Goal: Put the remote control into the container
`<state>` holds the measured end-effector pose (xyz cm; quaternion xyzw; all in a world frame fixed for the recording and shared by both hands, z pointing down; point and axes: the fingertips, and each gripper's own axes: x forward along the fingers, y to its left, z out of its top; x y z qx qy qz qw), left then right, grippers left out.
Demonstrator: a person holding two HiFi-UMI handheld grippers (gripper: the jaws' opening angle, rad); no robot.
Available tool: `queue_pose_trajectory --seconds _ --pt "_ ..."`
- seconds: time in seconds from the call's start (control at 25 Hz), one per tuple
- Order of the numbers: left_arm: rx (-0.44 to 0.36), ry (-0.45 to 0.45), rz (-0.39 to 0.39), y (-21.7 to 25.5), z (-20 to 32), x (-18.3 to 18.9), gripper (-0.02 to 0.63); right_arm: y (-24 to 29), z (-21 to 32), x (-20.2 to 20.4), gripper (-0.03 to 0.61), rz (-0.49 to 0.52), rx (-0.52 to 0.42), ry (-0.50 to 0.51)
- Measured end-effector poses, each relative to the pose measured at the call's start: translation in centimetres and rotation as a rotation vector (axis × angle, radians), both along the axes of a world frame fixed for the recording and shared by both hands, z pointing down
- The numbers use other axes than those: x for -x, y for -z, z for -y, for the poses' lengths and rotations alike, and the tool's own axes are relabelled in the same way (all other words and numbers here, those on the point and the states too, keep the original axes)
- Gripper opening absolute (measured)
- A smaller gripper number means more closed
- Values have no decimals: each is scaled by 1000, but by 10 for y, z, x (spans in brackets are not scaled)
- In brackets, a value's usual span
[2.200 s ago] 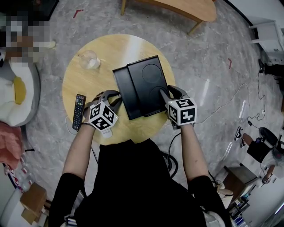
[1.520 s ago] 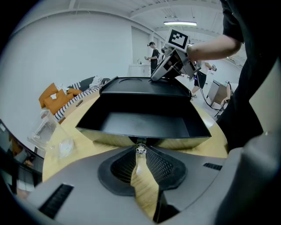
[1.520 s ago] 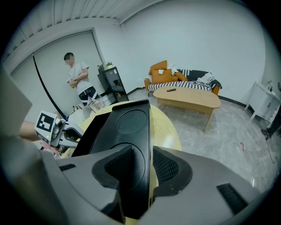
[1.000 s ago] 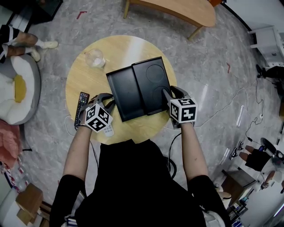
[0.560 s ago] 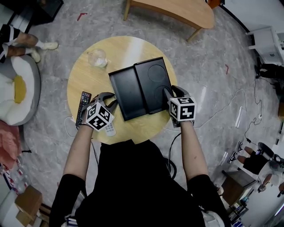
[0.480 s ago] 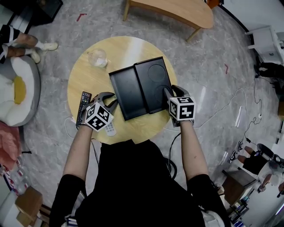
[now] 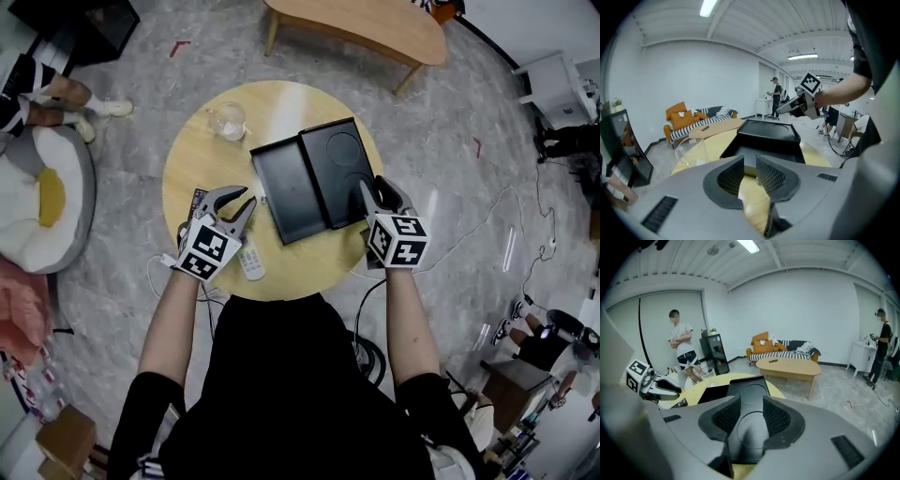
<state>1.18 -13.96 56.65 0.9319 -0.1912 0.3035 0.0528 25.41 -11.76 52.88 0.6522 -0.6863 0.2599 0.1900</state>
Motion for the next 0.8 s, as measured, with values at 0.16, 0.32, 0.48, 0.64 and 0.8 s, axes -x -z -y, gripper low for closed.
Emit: queue_pose_trajectory --seconds 0.16,0.32,0.48,0.64,0.8 --pt "-9 45 -113 39 -4 15 81 34 -22 25 125 30 -102 -9" --pt "10 105 -255 76 -4 32 80 62 -44 43 29 65 -209 -41" --pt "-2 134 -345 104 -8 50 69 83 -64 62 9 74 -290 -52" --pt "-13 154 -418 129 -18 73 38 100 -84 80 9 111 -356 -81" --pt "-10 165 -485 149 -28 96 14 115 -100 98 9 120 -412 -101"
